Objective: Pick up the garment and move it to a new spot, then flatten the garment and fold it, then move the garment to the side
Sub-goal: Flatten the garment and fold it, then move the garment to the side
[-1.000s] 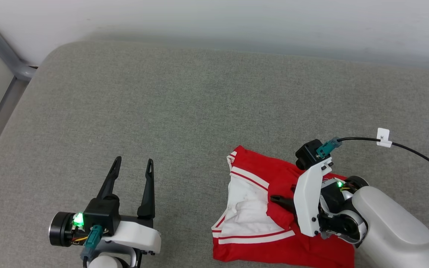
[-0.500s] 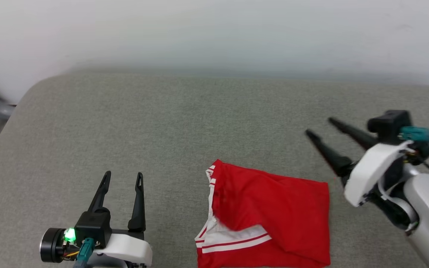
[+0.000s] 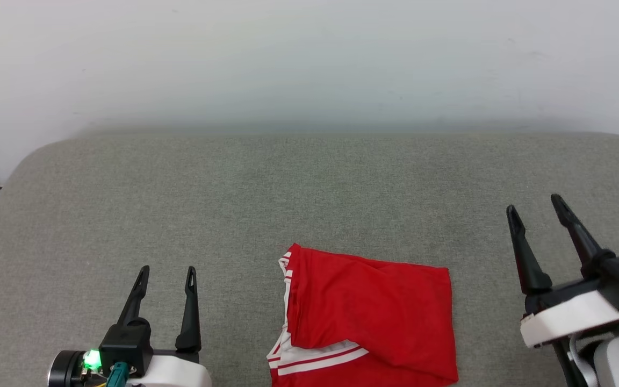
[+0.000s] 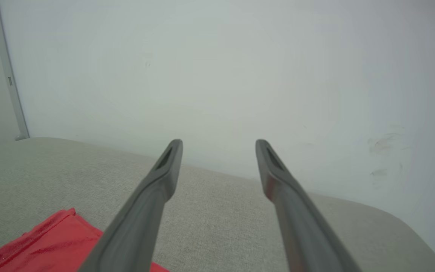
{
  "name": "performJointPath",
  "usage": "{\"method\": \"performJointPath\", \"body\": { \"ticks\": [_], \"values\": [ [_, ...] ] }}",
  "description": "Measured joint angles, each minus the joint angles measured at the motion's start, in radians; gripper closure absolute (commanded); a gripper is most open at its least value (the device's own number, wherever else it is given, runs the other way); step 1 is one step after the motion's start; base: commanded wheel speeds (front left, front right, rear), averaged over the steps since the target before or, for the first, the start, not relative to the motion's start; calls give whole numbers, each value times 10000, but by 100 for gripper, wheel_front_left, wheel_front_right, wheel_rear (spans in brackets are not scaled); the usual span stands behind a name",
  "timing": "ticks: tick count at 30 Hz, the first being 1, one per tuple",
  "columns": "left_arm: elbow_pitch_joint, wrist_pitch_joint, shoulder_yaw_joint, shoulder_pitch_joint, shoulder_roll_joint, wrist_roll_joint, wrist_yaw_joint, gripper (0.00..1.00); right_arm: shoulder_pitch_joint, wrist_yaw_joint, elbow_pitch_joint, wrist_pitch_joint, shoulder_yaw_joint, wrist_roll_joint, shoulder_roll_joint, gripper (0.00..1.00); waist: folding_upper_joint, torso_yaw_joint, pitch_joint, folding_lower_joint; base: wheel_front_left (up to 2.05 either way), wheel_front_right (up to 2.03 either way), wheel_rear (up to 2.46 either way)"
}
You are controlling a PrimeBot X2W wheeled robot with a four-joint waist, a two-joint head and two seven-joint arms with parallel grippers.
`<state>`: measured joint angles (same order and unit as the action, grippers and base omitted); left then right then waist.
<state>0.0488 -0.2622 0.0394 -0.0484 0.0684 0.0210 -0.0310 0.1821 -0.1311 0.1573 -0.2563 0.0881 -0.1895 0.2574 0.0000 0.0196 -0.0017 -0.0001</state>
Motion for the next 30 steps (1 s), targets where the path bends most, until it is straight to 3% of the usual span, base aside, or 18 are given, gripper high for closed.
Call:
{"method": "performJointPath", "body": {
  "ticks": [5, 15, 24, 30],
  "values": [
    [-109, -8, -98, -210, -8, 27, -56, 0, -1171, -2, -754, -44, -727, 698, -953, 0, 0, -131, -124, 0, 0, 0, 0],
    [-36, -8, -88, -504, -21, 81, 46, 0, -2574, 0, -1377, -71, -1260, 1074, -1783, 0, 0, -171, -245, 0, 0, 0, 0],
    [2, -8, -90, -518, -33, 19, 44, 0, -2646, 0, -1639, -69, -1298, 1413, -1914, 0, 0, -137, -217, 0, 0, 0, 0],
    [10, -8, -31, -458, -46, 17, 46, 0, -1580, 0, -2075, -71, -1724, 1457, -1749, 0, 0, -1, -121, 0, 0, 0, 0]
  ]
}}
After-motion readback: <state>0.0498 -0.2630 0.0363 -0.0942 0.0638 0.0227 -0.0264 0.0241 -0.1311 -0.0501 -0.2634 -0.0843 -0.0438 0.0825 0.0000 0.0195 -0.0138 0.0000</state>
